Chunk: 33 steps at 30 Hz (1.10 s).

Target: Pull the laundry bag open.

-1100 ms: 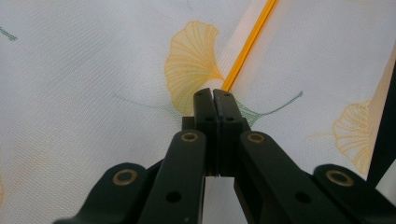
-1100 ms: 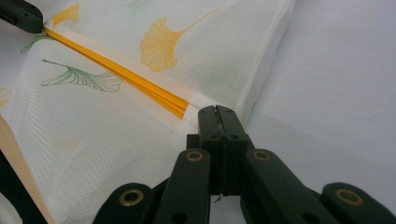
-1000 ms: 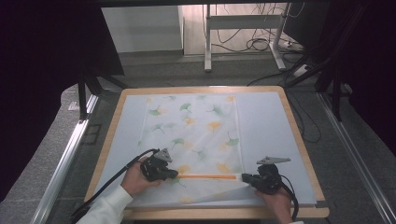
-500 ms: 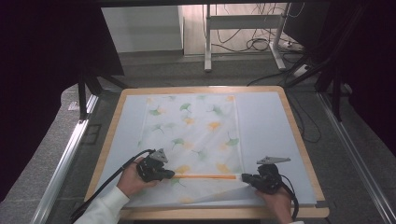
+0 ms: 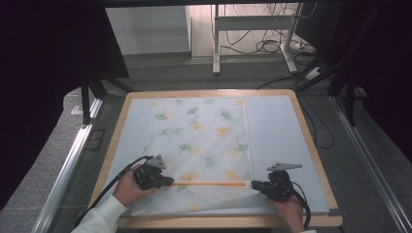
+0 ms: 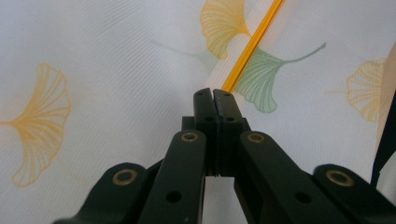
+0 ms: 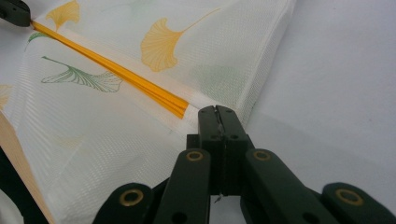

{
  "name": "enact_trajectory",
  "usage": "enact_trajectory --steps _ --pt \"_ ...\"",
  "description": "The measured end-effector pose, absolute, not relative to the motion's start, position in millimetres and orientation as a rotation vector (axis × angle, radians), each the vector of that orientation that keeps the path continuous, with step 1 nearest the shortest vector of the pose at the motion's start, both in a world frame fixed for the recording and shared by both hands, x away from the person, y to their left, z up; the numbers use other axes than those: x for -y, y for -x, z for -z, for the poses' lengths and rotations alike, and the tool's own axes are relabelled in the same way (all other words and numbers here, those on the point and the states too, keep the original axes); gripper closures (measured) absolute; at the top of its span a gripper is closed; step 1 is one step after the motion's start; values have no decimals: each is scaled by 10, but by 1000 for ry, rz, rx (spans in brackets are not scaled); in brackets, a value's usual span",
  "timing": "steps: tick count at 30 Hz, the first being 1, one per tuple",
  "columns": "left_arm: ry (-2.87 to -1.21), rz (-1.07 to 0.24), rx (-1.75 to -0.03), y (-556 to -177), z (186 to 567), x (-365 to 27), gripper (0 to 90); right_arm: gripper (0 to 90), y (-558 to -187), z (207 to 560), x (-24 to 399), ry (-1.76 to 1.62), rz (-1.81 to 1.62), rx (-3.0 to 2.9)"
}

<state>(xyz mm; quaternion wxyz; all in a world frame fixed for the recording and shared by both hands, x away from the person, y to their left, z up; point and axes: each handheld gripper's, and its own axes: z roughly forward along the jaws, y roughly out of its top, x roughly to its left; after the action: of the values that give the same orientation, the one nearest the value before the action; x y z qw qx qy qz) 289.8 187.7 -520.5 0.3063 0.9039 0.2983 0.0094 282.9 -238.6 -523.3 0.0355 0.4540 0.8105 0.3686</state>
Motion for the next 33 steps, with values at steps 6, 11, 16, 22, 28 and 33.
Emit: enact_trajectory --steps 6,11,16,22,28,33 --pt "-2372 -20 -809 -2892 5221 -1959 900 895 -2833 5238 2388 -1395 -1141 -2489" --pt "-2376 -20 -807 -2889 5217 -1963 900 895 -2830 5234 2388 -1391 -1130 -2492" --pt "-2374 -22 -815 -2885 5219 -1989 900 895 -2829 5238 2388 -1389 -1139 -2490" --pt "-2361 -14 -825 -2876 5227 -2043 900 895 -2826 5241 2391 -1383 -1144 -2489" --pt "-2351 -21 -843 -2849 5235 -2135 900 895 -2822 5242 2390 -1373 -1144 -2488" --pt "-2345 -35 -861 -2822 5242 -2221 900 894 -2818 5244 2390 -1375 -1142 -2485"
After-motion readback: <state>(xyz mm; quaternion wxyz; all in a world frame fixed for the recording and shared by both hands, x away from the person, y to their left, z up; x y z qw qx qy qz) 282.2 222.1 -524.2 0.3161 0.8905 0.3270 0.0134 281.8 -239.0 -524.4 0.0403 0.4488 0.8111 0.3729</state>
